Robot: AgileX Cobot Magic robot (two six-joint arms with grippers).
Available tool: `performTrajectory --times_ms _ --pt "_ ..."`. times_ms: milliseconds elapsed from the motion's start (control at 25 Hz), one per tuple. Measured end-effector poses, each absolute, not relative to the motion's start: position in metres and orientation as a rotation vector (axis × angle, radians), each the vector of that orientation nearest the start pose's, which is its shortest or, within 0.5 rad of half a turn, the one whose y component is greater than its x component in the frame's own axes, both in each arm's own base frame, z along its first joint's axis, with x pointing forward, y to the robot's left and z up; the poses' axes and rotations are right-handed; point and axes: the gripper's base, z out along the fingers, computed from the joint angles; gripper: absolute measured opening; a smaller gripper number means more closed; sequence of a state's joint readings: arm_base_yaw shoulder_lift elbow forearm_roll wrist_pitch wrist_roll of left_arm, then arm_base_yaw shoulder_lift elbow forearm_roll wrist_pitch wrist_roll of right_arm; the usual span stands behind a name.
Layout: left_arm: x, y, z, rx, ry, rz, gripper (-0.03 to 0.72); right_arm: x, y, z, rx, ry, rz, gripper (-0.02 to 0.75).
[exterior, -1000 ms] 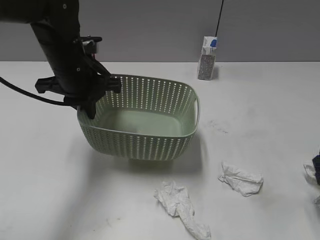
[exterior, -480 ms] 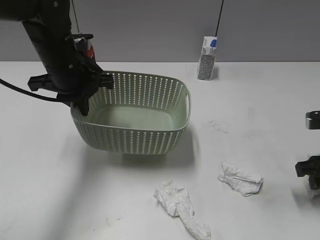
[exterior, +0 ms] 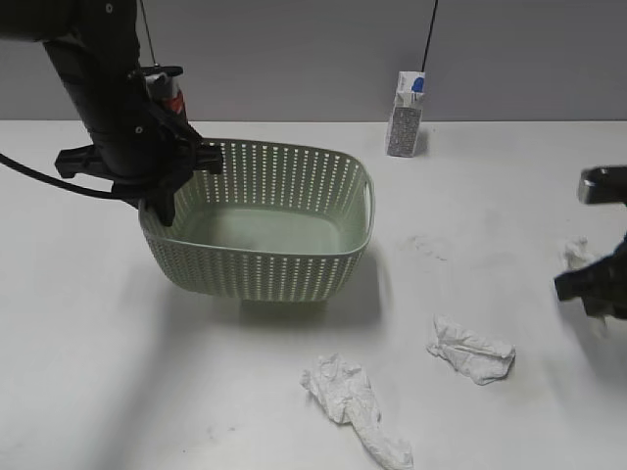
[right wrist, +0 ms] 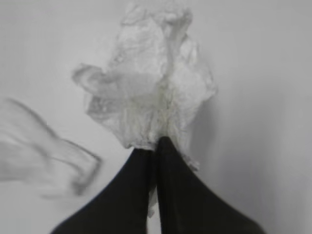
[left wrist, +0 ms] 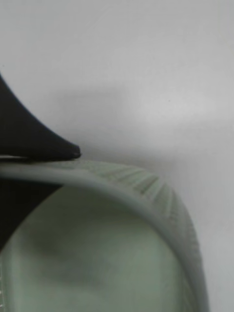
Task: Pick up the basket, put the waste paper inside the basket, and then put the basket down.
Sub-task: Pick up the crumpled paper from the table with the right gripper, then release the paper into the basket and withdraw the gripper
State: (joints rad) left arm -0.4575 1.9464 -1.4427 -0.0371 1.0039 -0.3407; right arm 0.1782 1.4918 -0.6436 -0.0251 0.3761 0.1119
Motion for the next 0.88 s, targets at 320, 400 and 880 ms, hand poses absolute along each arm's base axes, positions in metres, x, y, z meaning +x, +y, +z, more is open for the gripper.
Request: performTrajectory --times_ms 320,400,880 --pt "0.350 -0.175 0.200 0.149 3.009 -0.135 0.005 0.272 0.149 0.271 -0.398 2.302 0.507 0.006" --pt "0.350 -0.176 0.200 0.148 3.010 -0.136 0.005 0.278 0.176 0.273 -0.474 2.283 0.547 0.006" --pt "0.350 -0.175 0.200 0.147 3.010 -0.137 0.005 0.314 0.241 0.249 -0.812 2.492 0.541 0.626"
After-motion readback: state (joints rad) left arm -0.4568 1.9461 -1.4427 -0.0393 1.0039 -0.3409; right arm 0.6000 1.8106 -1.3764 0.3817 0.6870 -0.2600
